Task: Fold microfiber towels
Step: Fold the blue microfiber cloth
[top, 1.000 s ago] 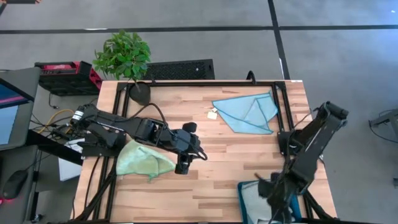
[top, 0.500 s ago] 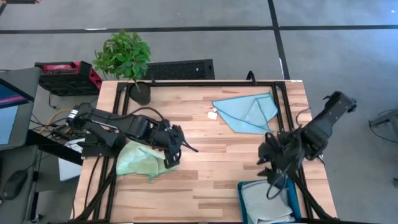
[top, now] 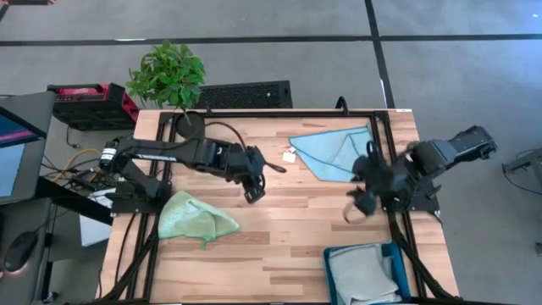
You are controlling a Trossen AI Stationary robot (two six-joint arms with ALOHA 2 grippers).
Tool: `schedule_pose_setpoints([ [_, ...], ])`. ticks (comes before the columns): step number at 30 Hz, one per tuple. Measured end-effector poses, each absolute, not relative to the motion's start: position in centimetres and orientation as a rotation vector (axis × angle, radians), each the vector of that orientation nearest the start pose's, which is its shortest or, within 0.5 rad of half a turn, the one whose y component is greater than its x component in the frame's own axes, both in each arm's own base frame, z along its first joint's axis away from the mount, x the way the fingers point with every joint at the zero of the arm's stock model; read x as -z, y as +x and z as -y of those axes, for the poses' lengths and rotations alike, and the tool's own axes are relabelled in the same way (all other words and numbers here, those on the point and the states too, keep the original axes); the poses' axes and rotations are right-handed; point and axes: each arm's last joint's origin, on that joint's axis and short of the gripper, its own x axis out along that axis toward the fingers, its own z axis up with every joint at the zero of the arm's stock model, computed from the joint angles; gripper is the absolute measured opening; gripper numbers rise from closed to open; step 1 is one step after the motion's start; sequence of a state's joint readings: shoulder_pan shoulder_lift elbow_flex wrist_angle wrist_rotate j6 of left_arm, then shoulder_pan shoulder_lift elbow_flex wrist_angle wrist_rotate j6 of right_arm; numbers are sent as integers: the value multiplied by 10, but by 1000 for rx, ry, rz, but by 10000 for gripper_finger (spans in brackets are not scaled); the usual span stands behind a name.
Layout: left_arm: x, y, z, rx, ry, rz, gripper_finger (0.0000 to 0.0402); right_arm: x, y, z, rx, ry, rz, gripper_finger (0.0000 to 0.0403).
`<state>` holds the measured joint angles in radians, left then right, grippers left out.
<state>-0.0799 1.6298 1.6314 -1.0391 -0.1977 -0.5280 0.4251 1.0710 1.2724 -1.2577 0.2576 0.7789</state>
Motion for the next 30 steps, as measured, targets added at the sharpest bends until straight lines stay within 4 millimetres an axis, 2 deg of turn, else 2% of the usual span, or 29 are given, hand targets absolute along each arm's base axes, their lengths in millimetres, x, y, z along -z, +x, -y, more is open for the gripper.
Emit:
schedule_pose_setpoints([
  [5, -345, 331, 10, -359, -303, -960, 116, -348, 155, -25, 580, 457, -1136, 249],
  [8, -345, 331, 5, -350, -268, -967, 116, -340, 159, -3, 694, 504, -1245, 249],
  [15, -344, 331, -10, -207, -220, -1013, 116, -316, 189, 49, 692, 520, -1452, 249],
  [20, -344, 328, -27, -178, -149, -1031, 116, -295, 200, 78, 673, 586, -1600, 249],
  [26, -343, 323, -48, -197, -115, -1063, 116, -272, 209, 101, 696, 630, -1694, 249],
  [30, -341, 319, -56, -201, -99, -1101, 116, -245, 203, 106, 650, 697, -1745, 249],
])
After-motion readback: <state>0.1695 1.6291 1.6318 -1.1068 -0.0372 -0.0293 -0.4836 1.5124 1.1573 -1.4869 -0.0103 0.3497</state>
